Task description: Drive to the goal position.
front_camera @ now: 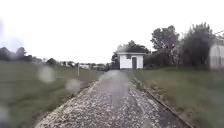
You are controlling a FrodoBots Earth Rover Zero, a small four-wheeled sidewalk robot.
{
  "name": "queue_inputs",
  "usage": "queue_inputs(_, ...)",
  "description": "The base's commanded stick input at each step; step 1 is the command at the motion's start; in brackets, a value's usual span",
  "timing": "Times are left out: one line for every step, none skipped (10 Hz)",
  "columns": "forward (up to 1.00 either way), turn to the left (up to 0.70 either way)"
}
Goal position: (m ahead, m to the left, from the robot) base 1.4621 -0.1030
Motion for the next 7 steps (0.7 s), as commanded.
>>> queue_inputs(0.7, 0.0)
queue_inputs(0.7, 0.0)
queue_inputs(0.7, 0.0)
queue_inputs(0.7, 0.0)
queue_inputs(0.7, 0.0)
queue_inputs(0.7, 0.0)
queue_inputs(0.7, 0.0)
